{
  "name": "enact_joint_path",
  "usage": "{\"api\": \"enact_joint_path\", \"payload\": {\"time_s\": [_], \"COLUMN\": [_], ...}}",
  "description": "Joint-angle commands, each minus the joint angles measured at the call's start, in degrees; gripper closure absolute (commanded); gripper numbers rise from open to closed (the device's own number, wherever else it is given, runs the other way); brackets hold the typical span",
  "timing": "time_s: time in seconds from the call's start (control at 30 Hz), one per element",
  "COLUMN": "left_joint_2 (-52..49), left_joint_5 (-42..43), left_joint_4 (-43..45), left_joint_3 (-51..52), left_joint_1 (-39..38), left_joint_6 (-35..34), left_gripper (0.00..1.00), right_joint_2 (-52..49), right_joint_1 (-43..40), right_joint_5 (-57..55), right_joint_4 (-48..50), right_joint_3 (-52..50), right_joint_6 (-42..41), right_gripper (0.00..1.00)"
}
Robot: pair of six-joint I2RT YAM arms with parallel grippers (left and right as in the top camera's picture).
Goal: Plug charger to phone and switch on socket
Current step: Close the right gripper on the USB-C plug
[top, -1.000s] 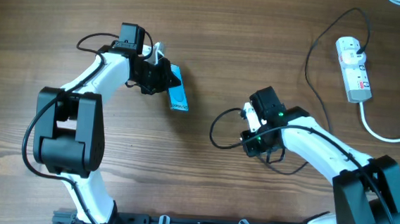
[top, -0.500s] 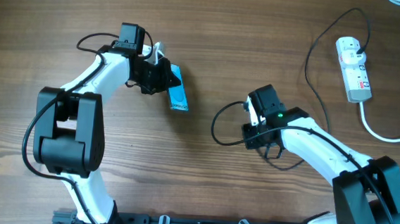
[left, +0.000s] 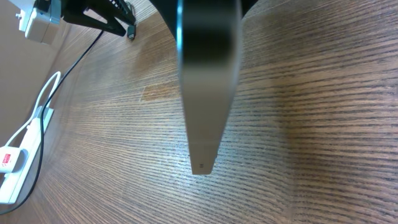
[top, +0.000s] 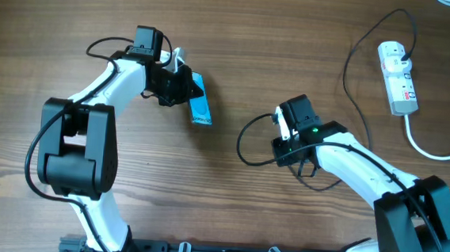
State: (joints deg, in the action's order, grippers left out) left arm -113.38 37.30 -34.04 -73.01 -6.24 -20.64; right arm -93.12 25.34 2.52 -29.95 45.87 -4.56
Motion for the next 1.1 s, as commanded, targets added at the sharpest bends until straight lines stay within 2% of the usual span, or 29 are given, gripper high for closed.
{"api": "enact_joint_path", "payload": {"time_s": [0.0, 0.27, 0.33, 0.4, 0.5, 0.53, 0.7, 0.9, 1.07], "left_joint_2": [-0.3, -0.3, -0.3, -0.3, -0.3, -0.3, -0.3, -0.3, -0.3], "left_joint_5": [0.5, 0.5, 0.5, 0.5, 0.5, 0.5, 1.0, 16.6, 18.4], "left_joint_4": [0.2, 0.2, 0.2, 0.2, 0.2, 0.2, 0.2, 4.1, 4.3], "left_joint_3": [-0.1, -0.1, -0.1, -0.1, -0.1, -0.1, -0.1, -0.1, -0.1], "left_joint_1": [0.2, 0.2, 0.2, 0.2, 0.2, 0.2, 0.2, 1.7, 2.2], "left_joint_6": [0.9, 0.9, 0.9, 0.9, 0.9, 0.9, 0.9, 2.4, 3.5], "left_gripper": [0.96, 0.96, 0.96, 0.96, 0.96, 0.96, 0.96, 0.96, 0.96], "right_joint_2": [-0.3, -0.3, -0.3, -0.3, -0.3, -0.3, 0.0, 4.2, 4.1], "right_joint_1": [0.0, 0.0, 0.0, 0.0, 0.0, 0.0, -0.1, -0.6, -0.6], "right_joint_5": [1.0, 3.4, 2.8, 1.7, 1.8, 2.1, 7.8, 5.8, -1.9], "right_joint_4": [-1.6, 1.3, 1.7, 1.9, 1.9, 1.9, 2.4, 0.7, -3.3], "right_joint_3": [-0.7, -2.3, -2.5, -2.6, -2.6, -2.6, -1.9, -0.3, -0.4], "right_joint_6": [3.3, 7.5, 7.8, 7.8, 7.5, 7.4, 5.5, 4.6, 2.7], "right_gripper": [0.74, 0.73, 0.79, 0.90, 0.91, 0.96, 0.96, 0.96, 0.96]}}
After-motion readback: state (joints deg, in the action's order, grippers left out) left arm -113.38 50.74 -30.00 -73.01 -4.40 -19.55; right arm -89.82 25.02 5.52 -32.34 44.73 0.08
